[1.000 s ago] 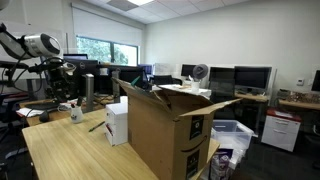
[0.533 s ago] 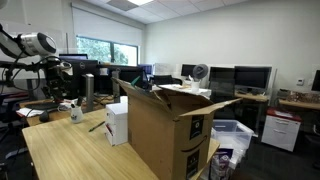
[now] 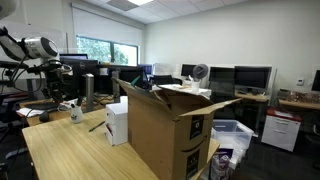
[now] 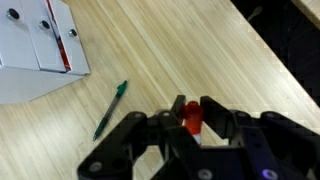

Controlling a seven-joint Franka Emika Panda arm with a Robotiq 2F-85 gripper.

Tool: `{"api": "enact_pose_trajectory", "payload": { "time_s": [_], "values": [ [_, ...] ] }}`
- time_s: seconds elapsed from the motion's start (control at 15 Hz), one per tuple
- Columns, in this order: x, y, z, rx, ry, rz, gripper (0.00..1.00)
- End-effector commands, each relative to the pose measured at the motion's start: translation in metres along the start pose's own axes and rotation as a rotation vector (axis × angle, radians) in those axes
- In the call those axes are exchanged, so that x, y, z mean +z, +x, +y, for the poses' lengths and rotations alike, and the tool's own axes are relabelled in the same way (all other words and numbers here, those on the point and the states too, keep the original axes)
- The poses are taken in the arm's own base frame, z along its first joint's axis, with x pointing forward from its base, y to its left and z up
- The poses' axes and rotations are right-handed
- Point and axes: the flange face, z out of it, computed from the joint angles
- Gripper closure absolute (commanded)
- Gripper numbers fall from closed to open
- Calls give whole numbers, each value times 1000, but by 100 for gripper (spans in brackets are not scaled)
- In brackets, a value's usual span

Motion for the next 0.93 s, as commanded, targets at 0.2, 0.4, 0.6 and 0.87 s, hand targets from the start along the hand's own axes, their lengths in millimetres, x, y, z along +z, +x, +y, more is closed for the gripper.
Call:
{"api": "enact_pose_trajectory", "payload": {
  "time_s": [0.2, 0.4, 0.6, 0.87],
  "values": [
    [1, 23, 2, -46, 15, -46, 90],
    [1, 30, 4, -47, 20, -54, 90],
    [2, 36, 6, -45, 25, -60, 90],
    [3, 42, 10, -38, 27, -76, 90]
  ]
}}
